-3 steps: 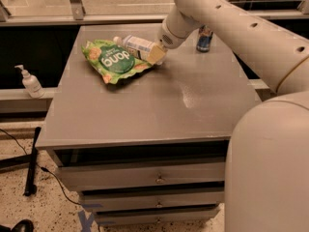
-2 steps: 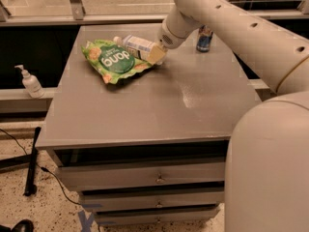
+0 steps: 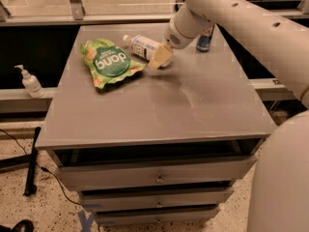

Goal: Move blue plastic bottle near green rice chip bag

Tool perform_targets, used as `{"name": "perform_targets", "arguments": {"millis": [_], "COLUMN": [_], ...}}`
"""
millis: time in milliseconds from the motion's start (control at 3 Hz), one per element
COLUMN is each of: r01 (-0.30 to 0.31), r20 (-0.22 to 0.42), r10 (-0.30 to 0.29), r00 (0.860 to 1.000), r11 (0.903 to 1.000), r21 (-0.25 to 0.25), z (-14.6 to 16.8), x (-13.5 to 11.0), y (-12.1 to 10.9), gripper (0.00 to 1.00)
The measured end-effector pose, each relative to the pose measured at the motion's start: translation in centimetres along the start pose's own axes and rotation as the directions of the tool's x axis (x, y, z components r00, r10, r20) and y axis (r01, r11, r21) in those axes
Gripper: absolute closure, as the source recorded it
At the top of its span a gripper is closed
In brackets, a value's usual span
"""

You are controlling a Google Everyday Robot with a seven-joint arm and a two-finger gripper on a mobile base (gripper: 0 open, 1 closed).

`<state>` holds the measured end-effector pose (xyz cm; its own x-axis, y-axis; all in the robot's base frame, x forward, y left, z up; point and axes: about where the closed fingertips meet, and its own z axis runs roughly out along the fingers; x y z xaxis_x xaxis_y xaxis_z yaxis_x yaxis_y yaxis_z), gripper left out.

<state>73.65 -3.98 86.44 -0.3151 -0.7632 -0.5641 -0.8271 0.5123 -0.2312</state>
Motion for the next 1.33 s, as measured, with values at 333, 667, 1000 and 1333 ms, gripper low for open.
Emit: {"name": "perform_targets", "arguments": {"millis": [333,667,1000,1333], "r01": [-0.003,-0.023,-0.047,-0.056], "r20": [0.036,0.094,0.205,0.328], "r10": [0.003,0.028,0.072,0.114], "r00": [0.999,0.995,0.976,0.938], "r11": [0.9999,0.9984,0.9911,0.9817], "r21": [-0.013,-0.052,-0.124,-0.182], "z": [-2.3,-5.0,-6.8,-9.6], "x": [0.2,0.9,3.1,7.1], "y": [0.4,1.1,2.8,3.8], "gripper": [0.0,0.0,0.0,0.0]}}
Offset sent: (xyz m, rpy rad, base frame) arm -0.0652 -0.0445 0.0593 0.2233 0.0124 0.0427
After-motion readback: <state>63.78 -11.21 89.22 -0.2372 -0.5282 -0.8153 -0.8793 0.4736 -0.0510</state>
